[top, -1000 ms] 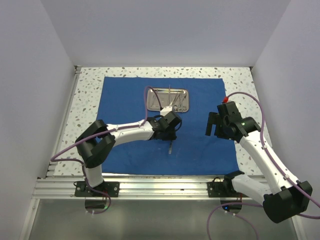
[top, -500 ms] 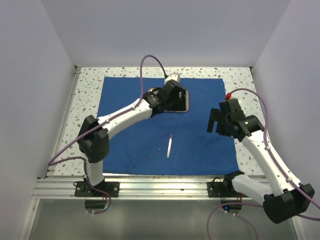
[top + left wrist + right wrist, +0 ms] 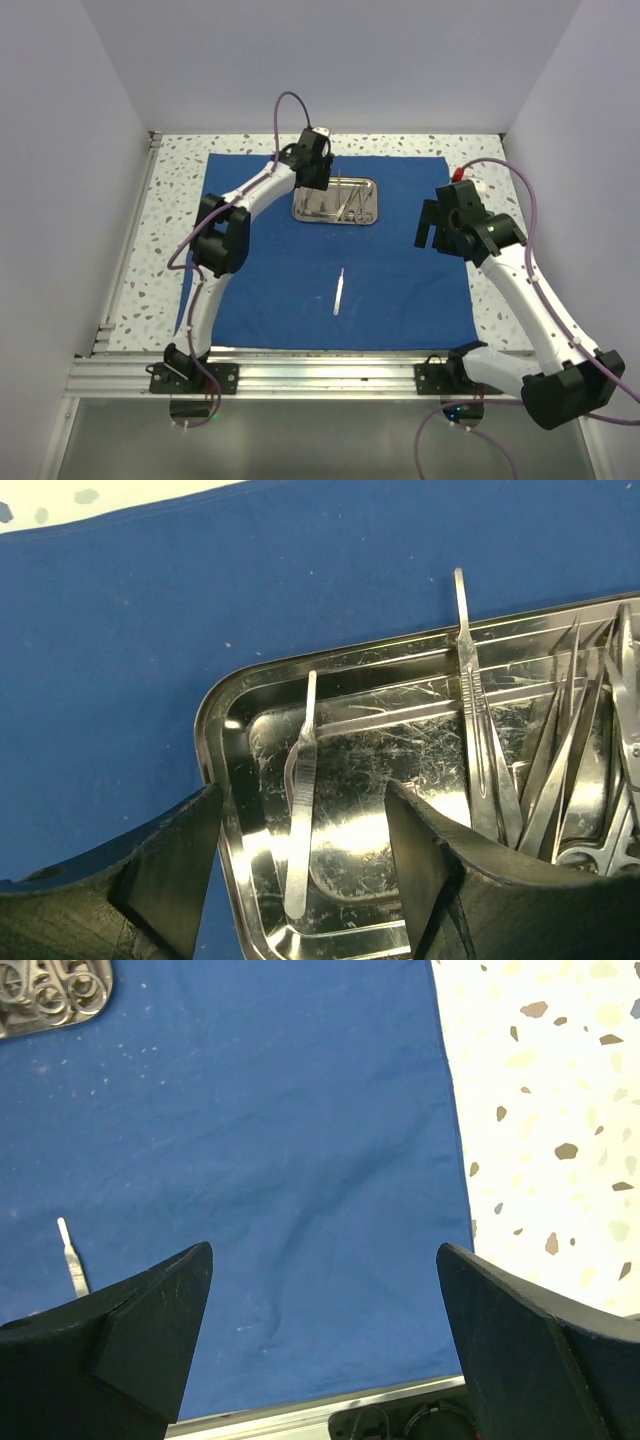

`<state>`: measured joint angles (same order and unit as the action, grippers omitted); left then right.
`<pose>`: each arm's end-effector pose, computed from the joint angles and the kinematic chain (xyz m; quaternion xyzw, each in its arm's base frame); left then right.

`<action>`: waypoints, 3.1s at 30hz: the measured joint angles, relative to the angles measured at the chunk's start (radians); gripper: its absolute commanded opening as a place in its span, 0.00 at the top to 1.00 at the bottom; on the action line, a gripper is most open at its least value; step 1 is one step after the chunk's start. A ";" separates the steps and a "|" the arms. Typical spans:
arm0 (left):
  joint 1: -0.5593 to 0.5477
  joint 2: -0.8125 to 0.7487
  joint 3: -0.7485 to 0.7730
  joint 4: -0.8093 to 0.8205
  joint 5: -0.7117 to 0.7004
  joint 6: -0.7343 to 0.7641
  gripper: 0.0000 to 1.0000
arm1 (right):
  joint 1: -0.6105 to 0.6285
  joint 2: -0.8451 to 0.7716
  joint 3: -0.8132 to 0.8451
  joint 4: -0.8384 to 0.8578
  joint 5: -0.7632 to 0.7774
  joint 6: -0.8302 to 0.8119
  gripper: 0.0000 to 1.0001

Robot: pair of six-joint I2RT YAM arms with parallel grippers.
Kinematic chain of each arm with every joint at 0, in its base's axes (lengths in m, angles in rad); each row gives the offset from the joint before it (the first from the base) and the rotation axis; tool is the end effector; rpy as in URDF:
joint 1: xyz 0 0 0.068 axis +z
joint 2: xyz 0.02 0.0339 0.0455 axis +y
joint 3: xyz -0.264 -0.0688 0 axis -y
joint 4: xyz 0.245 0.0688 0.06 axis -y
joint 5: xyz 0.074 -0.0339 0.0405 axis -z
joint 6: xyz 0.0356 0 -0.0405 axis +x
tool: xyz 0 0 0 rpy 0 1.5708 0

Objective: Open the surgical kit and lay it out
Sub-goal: Pick up the medical item from the container, then place the medical item in the surgical kit.

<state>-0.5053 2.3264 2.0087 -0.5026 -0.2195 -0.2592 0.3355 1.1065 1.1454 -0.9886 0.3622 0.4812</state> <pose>0.4646 -0.2482 0.2066 0.0737 0.9228 -0.0413 0.3760 0.1993 0.0561 0.3318 0.1231 0.9301 -0.0380 0.3440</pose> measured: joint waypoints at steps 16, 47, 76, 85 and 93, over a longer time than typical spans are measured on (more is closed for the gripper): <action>0.034 0.164 0.172 0.006 0.041 0.054 0.37 | -0.001 0.185 0.089 0.011 0.022 -0.020 0.01; 0.032 0.217 0.196 0.012 0.031 0.054 1.00 | -0.057 0.233 0.092 0.068 -0.004 -0.084 0.02; 0.017 -0.298 -0.147 0.020 -0.049 -0.179 1.00 | -0.061 0.154 0.090 0.066 -0.065 -0.071 0.02; -0.246 -0.550 -0.586 0.006 -0.114 -0.419 1.00 | -0.062 0.013 0.066 0.024 -0.079 -0.017 0.02; -0.363 -0.550 -0.720 -0.010 -0.108 -0.573 1.00 | -0.062 -0.053 -0.079 0.002 -0.119 0.012 0.02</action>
<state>-0.8684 1.7763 1.2884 -0.5125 -0.3271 -0.8322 0.2737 1.0534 1.0668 -0.9863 0.2436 0.4934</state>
